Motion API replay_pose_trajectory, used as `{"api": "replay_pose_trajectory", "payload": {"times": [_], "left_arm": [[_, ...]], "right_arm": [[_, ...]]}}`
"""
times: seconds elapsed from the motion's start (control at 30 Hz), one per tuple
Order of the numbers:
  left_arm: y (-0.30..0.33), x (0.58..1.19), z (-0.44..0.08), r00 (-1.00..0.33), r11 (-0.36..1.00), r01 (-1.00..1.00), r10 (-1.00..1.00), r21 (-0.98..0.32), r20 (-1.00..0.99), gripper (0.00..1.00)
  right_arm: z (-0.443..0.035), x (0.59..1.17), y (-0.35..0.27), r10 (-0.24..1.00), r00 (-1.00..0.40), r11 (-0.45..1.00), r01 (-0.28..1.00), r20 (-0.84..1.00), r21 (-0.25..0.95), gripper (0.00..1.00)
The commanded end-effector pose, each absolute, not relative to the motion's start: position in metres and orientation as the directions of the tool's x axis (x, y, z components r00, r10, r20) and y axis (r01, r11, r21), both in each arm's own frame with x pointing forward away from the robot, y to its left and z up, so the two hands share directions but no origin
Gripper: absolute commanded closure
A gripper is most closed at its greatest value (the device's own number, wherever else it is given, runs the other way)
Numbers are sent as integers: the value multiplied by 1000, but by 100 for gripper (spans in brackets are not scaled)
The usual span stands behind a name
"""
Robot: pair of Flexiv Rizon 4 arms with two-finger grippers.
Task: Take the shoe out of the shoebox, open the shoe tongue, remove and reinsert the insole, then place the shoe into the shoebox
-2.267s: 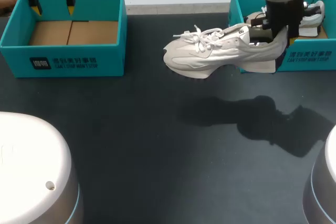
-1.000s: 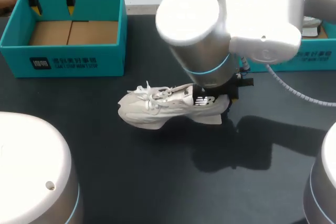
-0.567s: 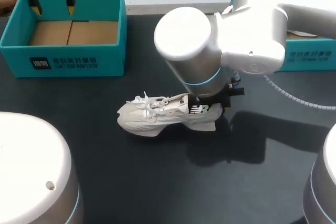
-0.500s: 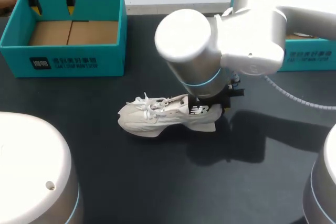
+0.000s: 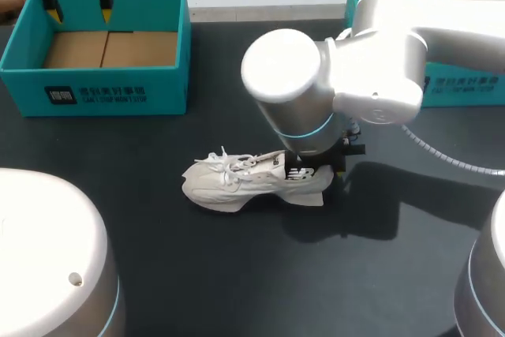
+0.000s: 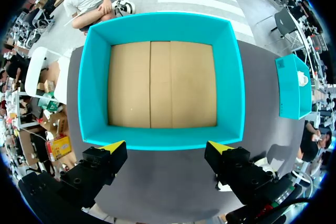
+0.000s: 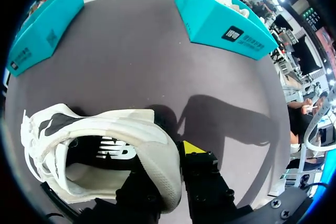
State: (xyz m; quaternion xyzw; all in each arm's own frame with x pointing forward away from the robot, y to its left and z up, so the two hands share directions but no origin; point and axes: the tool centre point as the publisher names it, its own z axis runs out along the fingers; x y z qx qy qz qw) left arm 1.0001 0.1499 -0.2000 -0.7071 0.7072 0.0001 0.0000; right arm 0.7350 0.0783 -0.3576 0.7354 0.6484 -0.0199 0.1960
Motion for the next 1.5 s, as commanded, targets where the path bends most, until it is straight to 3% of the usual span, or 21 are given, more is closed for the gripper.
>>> {"api": "replay_pose_trajectory", "payload": {"times": [0.03,0.27,0.33,0.37,0.4,0.43,0.47,0.67,0.83,0.97,1.1,1.27,1.5], "left_arm": [[150,1000,-200,0,0,-1000,-1000,0,0,0],[150,1000,-200,0,0,-1000,-1000,0,0,0],[150,1000,-200,0,0,-1000,-1000,0,0,0],[150,1000,-200,0,0,-1000,-1000,0,0,0],[150,1000,-200,0,0,-1000,-1000,0,0,0],[150,1000,-200,0,0,-1000,-1000,0,0,0],[150,1000,-200,0,0,-1000,-1000,0,0,0],[150,1000,-200,0,0,-1000,-1000,0,0,0],[150,1000,-200,0,0,-1000,-1000,0,0,0],[150,1000,-200,0,0,-1000,-1000,0,0,0],[150,1000,-200,0,0,-1000,-1000,0,0,0],[150,1000,-200,0,0,-1000,-1000,0,0,0],[150,1000,-200,0,0,-1000,-1000,0,0,0]], "right_arm": [[-374,732,91,933,226,-147,950,-281,276,100],[-383,730,90,925,259,-186,946,-278,264,100],[-381,730,88,925,261,-189,946,-275,265,87],[-379,731,88,928,256,-183,947,-272,265,64],[-378,731,88,930,251,-179,948,-269,264,54],[-375,730,89,932,249,-177,947,-264,270,16],[-370,729,90,938,244,-174,946,-247,274,0],[-348,726,89,955,205,-136,946,-217,295,0],[-326,726,90,978,89,-30,954,-187,299,0],[-295,730,92,979,-126,171,936,-160,307,0],[-268,734,98,898,-426,439,852,-109,284,0],[-249,740,103,691,-720,716,669,-66,201,0],[-247,741,103,660,-749,744,644,-50,178,0]]}}
